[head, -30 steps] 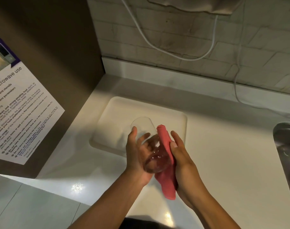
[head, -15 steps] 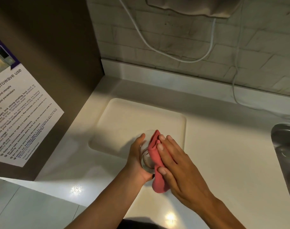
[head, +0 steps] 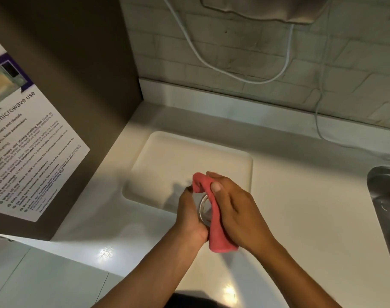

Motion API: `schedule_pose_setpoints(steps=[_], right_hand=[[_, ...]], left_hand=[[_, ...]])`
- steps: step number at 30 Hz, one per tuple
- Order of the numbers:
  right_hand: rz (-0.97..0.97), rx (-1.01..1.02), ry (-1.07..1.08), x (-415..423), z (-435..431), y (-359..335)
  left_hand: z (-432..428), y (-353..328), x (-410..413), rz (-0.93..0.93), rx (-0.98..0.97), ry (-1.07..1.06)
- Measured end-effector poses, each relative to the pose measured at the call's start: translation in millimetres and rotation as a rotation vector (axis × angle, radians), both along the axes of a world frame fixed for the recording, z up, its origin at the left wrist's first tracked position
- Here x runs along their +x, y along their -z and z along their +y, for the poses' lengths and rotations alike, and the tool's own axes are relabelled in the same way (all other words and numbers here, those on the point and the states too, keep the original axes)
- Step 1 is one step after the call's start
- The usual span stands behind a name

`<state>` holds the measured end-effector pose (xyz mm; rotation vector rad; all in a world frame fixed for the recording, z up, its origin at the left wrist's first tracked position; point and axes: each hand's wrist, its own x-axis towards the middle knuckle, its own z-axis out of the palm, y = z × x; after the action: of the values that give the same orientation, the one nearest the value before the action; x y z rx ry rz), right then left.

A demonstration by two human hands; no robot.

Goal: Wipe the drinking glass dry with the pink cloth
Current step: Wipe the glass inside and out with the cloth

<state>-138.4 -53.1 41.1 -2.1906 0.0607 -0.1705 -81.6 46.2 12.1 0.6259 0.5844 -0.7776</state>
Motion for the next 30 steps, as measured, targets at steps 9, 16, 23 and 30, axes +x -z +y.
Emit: schedule_pose_setpoints(steps=[9,16,23,30], right_hand=[[-0.296,-0.281,0.161,-15,8,17],[-0.373,-0.372,-0.156,-7,-13,12],[-0.15,0.109,0.225,-12,9,22],[-0.372,-0.26,-0.051,-8,-5,29]], left_hand=[[-7,-5,2,0.12,0.083,0.041],[-7,-4,-4,0.089,0.111,0.086],[-4,2,2,0.095,0.105,-0.024],[-10,10,-2,0.132,0.065,0.005]])
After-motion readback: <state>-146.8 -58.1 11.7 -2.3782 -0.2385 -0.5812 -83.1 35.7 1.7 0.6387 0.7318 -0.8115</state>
